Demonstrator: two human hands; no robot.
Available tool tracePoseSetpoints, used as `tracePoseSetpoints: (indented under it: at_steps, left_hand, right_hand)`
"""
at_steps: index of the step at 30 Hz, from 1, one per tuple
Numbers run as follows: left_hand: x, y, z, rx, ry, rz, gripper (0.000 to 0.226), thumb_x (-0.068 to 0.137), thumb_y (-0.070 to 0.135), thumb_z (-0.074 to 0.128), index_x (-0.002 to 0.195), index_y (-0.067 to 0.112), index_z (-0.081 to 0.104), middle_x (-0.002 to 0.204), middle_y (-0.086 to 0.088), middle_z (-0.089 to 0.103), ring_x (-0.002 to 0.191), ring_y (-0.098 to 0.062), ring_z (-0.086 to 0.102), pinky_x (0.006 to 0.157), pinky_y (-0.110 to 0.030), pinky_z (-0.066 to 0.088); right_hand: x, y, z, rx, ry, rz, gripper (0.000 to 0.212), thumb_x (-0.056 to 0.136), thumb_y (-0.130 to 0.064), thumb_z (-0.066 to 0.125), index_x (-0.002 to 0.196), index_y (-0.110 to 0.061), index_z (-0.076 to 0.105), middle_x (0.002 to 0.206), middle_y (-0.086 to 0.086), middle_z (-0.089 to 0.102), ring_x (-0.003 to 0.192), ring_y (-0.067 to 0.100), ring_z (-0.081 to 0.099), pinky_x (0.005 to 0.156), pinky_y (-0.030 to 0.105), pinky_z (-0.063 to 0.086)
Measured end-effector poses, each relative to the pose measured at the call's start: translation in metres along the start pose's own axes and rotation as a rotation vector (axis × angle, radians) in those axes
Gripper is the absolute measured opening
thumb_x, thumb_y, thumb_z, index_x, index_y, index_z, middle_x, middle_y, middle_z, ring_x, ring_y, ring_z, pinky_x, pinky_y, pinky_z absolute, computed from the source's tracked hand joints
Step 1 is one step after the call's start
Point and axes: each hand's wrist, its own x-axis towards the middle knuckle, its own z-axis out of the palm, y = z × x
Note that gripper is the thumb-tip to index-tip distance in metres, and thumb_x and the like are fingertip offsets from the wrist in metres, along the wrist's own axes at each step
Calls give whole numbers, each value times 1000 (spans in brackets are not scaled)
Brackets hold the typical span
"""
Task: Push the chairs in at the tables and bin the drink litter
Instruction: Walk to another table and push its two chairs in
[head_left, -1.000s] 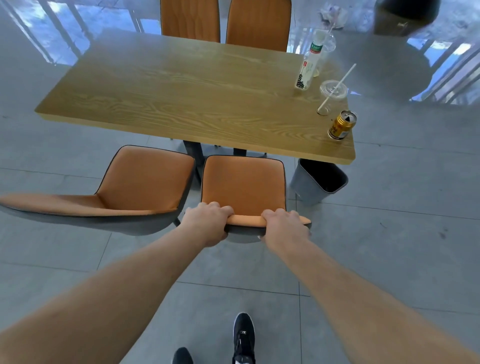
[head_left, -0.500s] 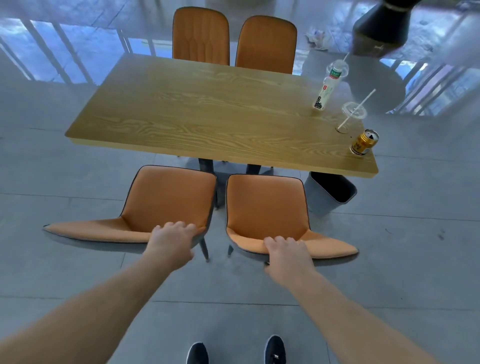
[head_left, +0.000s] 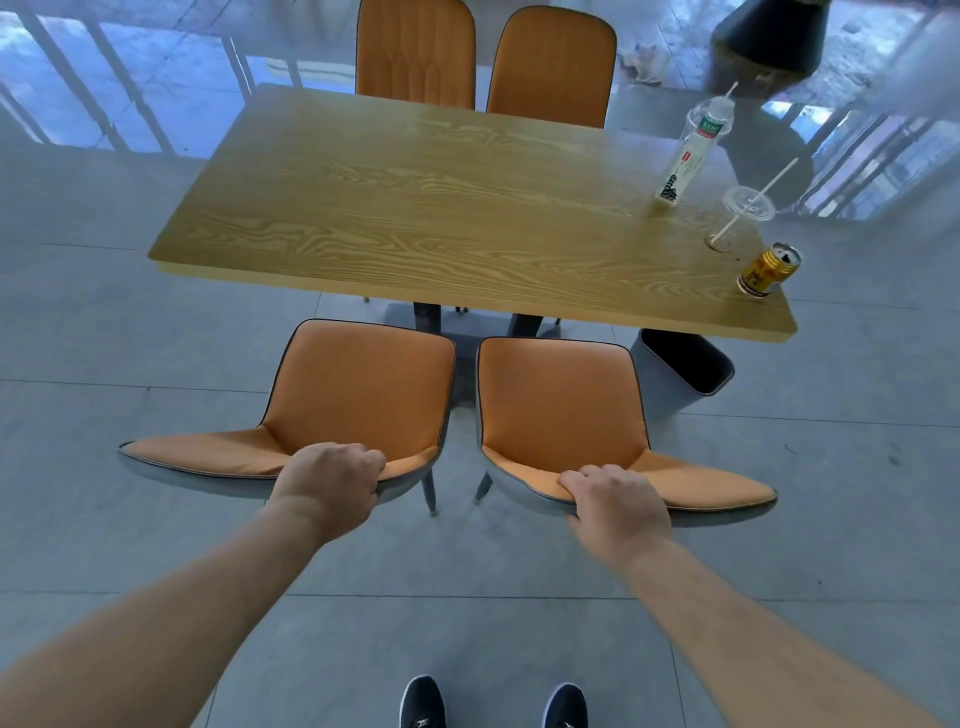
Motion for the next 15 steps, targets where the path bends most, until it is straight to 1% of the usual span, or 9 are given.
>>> tracePoseSetpoints:
  at_steps: [2,4,6,8,11,13,15]
  left_hand:
    - [3,-1,0,-26,26,42,15,87,28,68,76,25,59,70,4,65,58,-23,62,53,-33,49]
    - [9,0,-1,-14,58,92,16,89,26,69,75,23,61,67,3,64,53,-22,60,50,-31,48]
    - [13,6,-2,-14,82,132,17,89,24,70,74,23,62,63,4,63,48,-19,56,47,-27,42]
    - [14,13,1,2,63,148,16,92,25,66,76,24,63,65,5,63,49,-16,55,48,-27,42]
    - [13,18,6,5,61,137,17,91,26,66,75,24,62,64,5,62,48,-16,53,47,-28,44]
    - [11,19,6,-4,46,131,18,92,29,67,75,24,62,64,6,61,48,-14,52,47,-27,46]
    - [10,23,1,-11,-8,93,17,94,36,65,80,26,63,68,9,61,53,-12,54,52,-27,52]
  right_hand:
    - [1,-3,-1,19,23,-55,18,80,-27,82,96,-27,73,80,-7,67,74,21,63,61,30,37]
    - [3,-12,-3,50,28,-115,17,79,-21,84,89,-25,71,76,-7,66,69,18,61,58,27,38]
    - [3,-25,-3,92,43,-180,20,76,-19,87,85,-23,69,73,-6,65,64,18,60,55,26,40]
    - [2,-34,-2,121,64,-226,25,71,-19,90,81,-22,67,71,-5,64,62,18,60,52,29,43]
    - [2,-36,-1,148,69,-217,25,71,-21,91,82,-22,68,72,-5,64,62,18,60,51,30,47]
    - [1,-35,0,147,48,-202,20,78,-24,88,88,-23,70,77,-5,67,66,17,62,55,30,53]
    - [2,-35,-1,142,33,-199,16,84,-27,83,93,-24,70,82,-6,68,70,16,62,59,29,54]
